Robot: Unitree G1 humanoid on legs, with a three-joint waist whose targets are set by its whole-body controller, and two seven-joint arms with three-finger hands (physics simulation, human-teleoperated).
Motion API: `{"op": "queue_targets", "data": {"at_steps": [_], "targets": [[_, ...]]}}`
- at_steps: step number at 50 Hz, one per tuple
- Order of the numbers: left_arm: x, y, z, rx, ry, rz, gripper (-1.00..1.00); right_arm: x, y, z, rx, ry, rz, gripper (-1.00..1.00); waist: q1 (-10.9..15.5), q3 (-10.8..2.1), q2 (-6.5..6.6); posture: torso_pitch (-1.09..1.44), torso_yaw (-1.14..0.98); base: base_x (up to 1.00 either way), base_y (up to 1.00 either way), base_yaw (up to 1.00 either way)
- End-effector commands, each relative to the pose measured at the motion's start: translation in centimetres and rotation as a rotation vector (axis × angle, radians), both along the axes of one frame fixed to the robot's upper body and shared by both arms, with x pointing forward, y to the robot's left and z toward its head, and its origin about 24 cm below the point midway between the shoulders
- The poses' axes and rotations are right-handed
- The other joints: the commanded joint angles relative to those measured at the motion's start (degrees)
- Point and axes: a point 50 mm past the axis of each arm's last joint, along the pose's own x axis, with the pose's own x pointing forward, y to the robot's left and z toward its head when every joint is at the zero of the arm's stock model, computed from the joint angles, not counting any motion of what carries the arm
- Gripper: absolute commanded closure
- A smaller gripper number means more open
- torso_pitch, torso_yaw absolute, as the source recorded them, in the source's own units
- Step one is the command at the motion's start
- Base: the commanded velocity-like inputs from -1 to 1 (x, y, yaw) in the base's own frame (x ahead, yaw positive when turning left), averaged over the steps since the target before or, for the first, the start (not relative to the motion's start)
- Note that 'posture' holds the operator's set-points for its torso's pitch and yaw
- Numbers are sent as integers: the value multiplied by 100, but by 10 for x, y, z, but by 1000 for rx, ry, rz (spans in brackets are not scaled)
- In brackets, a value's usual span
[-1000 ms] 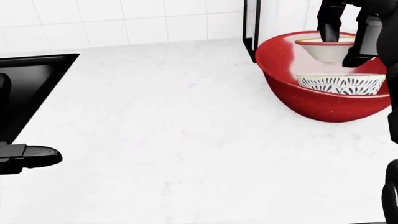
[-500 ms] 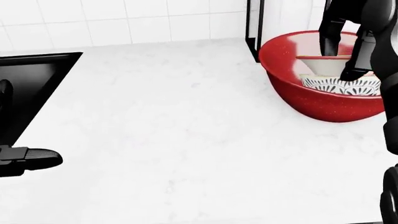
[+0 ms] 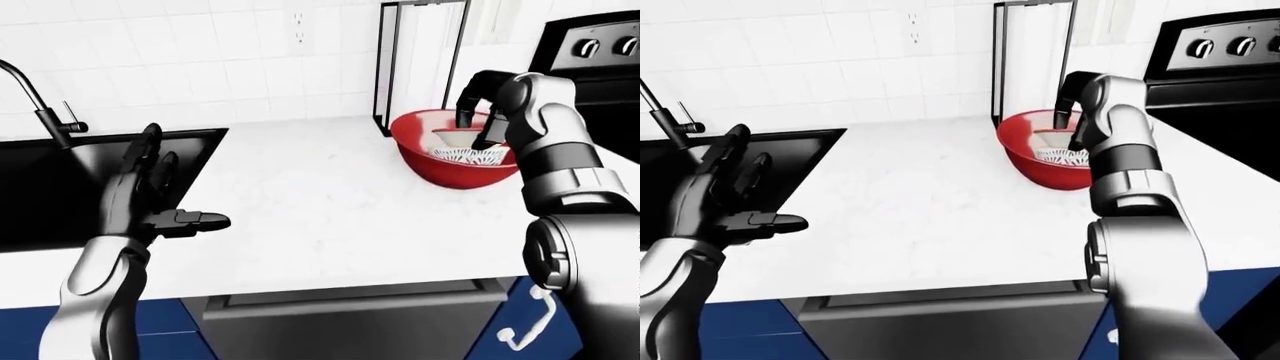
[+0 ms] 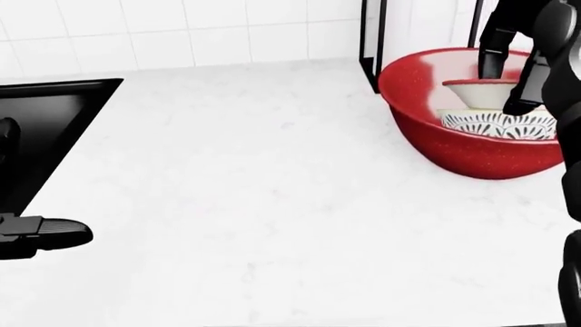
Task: Stack the bowls from largest to smallest.
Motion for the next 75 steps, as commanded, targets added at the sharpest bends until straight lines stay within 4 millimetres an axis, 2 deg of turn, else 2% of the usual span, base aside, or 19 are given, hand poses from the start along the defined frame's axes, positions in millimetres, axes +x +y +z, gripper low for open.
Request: {"op": "queue_targets", "data": {"at_steps": [1, 5, 10, 20, 27, 33, 42, 46, 49, 53, 54, 62, 65, 69, 72, 75], "targets": [[-1, -1, 17, 29, -87, -1, -100, -1, 3, 26, -18, -107, 11, 65, 3, -81, -13, -29, 0, 0, 0, 0], [-2, 0, 16, 27, -85, 0, -100, -1, 3, 23, -14, -99, 11, 36, 0, -81, -23, -29, 0, 0, 0, 0], [-2, 1, 16, 25, -86, 2, -100, -2, 4, 21, -4, -75, 17, 17, -4, -79, -33, -29, 0, 0, 0, 0], [-3, 2, 17, 20, -90, 5, -100, -6, 3, 27, 6, -59, 26, 21, -9, -61, -24, -29, 0, 0, 0, 0], [-5, 2, 20, 18, -94, 5, -100, -10, 2, 33, 13, -47, 26, -1, -10, -52, -19, -29, 0, 0, 0, 0], [-5, 0, 23, 18, -98, 2, -100, -14, 0, 39, 10, -45, 27, -4, -8, -55, -18, -29, 0, 0, 0, 0], [-6, -2, 27, 17, -103, -2, -100, -24, 0, 64, -4, -71, 40, -4, -11, -55, -18, -29, 0, 0, 0, 0], [-6, -2, 29, 17, -106, -3, -100, -36, -3, 74, -10, -91, 54, -4, -5, -47, -33, -29, 0, 0, 0, 0], [-6, -4, 33, 19, -111, -5, -100, -50, -7, 82, 0, -117, 64, -4, -1, -39, -51, -29, 0, 0, 0, 0], [-8, -6, 42, 24, -122, -5, -100, -87, -17, 90, 9, -164, 79, -4, 9, -19, -92, -29, 0, 0, 0, 0], [-8, -6, 43, 23, -123, -5, -100, -92, -18, 90, 19, -175, 83, -4, 11, -12, -104, -29, 0, 0, 0, 0], [-14, -6, 56, 31, -142, 5, -100, -170, -39, 94, 36, -299, 78, -7, -6, 10, -156, -29, 0, 0, 0, 0], [-14, -2, 64, 26, -152, 17, -100, -195, -47, 78, 52, -335, 73, -6, -14, 25, -188, -29, 0, 0, 0, 0], [-16, 2, 71, 17, -163, 35, -100, -219, -52, 63, 82, -377, 64, -7, -53, 34, -227, -29, 0, 0, 0, 0], [-25, 8, 77, 11, -171, 55, -100, -251, -55, 42, 107, -458, 47, -7, -82, 36, -227, -29, 0, 0, 0, 0], [-32, 11, 83, -2, -182, 68, -100, -270, -60, 31, 108, -488, 29, -4, -93, 70, -222, -29, 0, 0, 0, 0]]}}
